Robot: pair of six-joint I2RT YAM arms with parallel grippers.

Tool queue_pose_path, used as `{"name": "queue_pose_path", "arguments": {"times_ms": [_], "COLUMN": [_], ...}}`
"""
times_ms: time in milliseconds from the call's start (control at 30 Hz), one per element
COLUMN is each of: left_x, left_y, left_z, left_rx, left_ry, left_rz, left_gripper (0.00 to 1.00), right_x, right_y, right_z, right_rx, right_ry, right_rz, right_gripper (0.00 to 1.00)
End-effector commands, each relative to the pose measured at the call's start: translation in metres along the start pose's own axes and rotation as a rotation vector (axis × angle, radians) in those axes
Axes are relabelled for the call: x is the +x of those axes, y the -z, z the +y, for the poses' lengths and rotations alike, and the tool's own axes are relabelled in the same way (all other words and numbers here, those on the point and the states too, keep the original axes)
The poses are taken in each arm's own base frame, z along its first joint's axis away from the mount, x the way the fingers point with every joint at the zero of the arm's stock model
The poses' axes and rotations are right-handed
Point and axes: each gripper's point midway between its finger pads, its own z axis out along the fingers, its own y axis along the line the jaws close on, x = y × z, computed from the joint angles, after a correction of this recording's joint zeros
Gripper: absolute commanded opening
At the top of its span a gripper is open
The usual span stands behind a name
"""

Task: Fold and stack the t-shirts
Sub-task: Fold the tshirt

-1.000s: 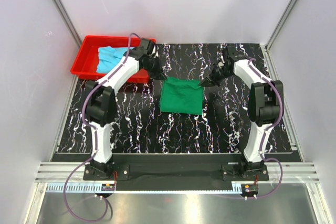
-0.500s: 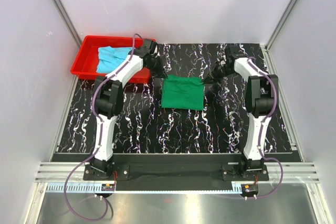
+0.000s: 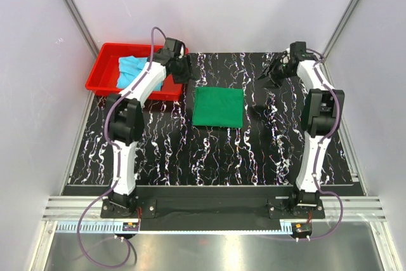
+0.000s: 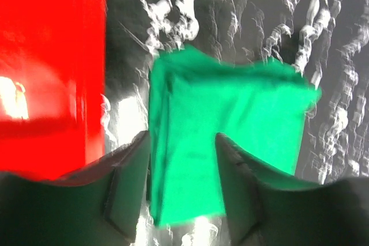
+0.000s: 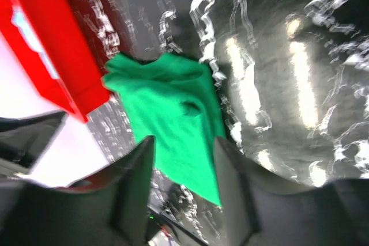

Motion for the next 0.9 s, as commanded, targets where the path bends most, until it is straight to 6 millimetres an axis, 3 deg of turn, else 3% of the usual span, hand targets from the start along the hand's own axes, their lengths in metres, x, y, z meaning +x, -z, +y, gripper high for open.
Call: {"name": "queue_pose_path", "arguments": {"times_ms": [0, 33, 67, 100, 167, 267, 400, 500, 633, 767, 867], "left_x": [-0.003, 0.005, 0.01, 0.027, 0.031, 0.031, 0.028, 0.035, 0.037, 0.027, 0.018], "left_y": [0.04, 0.039, 0.039, 0.033, 0.02, 0.0, -0.028, -0.051, -0.078, -0.09, -0.104], "left_z": [-0.049, -0.059, -0.066, -0.072, -0.083, -0.093, -0.091, -0.082, -0.071, -0.064, -0.048], "left_rx": [0.254, 0.304, 0.347, 0.405, 0.47, 0.521, 0.528, 0.502, 0.479, 0.464, 0.42], "left_ry": [-0.051, -0.056, -0.042, -0.037, -0.02, -0.035, -0.019, 0.011, 0.059, 0.101, 0.158], "left_rz": [-0.084, -0.076, -0.069, -0.021, -0.022, -0.038, -0.045, -0.031, -0.028, -0.069, -0.085], "left_gripper": [0.4, 0.35, 0.32, 0.24, 0.19, 0.15, 0.13, 0.11, 0.08, 0.08, 0.07], "right_x": [0.016, 0.029, 0.049, 0.051, 0.072, 0.071, 0.063, 0.061, 0.054, 0.045, 0.037], "right_y": [0.019, 0.012, 0.002, -0.005, -0.026, -0.045, -0.064, -0.088, -0.104, -0.116, -0.124], "right_z": [0.046, 0.039, 0.057, 0.067, 0.074, 0.089, 0.088, 0.073, 0.066, 0.058, 0.055], "right_rx": [-0.157, -0.172, -0.23, -0.28, -0.306, -0.39, -0.443, -0.425, -0.41, -0.399, -0.413], "right_ry": [0.057, 0.031, 0.018, 0.043, 0.028, 0.068, 0.041, 0.003, -0.003, -0.006, -0.016], "right_rz": [-0.033, -0.01, 0.048, 0.048, 0.109, 0.083, 0.074, 0.101, 0.094, 0.059, 0.034], "right_gripper": [0.5, 0.48, 0.42, 0.39, 0.31, 0.14, 0.02, 0.0, 0.0, 0.0, 0.0]}}
